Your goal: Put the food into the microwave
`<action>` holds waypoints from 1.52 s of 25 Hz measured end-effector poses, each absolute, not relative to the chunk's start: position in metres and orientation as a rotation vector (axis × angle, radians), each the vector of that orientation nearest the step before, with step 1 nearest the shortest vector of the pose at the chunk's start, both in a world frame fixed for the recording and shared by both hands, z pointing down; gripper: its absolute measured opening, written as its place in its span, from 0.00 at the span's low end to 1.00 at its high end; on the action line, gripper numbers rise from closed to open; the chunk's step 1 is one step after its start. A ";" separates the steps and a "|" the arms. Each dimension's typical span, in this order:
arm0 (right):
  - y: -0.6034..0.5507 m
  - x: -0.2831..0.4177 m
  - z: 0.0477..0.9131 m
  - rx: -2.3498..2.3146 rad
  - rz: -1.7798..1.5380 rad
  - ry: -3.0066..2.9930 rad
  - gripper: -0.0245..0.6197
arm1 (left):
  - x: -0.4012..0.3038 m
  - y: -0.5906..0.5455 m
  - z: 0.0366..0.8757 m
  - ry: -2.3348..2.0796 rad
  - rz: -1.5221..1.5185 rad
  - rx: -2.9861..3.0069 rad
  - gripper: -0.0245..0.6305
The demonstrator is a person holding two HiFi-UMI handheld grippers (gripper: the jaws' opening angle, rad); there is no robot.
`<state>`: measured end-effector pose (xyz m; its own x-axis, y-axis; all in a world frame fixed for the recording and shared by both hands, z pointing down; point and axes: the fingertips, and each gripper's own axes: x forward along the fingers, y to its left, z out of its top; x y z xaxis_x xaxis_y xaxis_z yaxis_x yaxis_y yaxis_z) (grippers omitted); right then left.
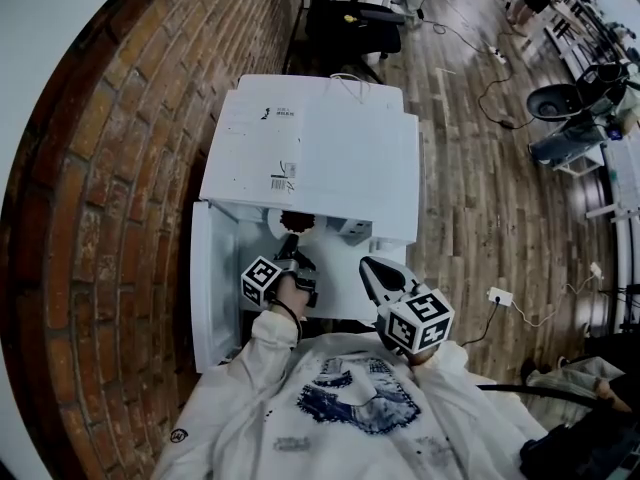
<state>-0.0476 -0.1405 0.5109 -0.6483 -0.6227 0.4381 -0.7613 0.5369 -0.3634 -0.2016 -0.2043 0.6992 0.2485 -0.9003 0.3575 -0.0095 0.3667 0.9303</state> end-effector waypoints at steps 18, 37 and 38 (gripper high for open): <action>-0.142 -0.036 0.514 1.191 0.790 -2.497 0.06 | -0.204 -0.226 0.709 -1.147 -0.787 1.025 0.06; -0.136 -0.027 0.512 1.199 0.800 -2.503 0.06 | -0.186 -0.219 0.696 -1.078 -0.789 1.087 0.17; -0.136 -0.027 0.512 1.198 0.802 -2.505 0.06 | -0.182 -0.216 0.695 -1.073 -0.786 1.084 0.17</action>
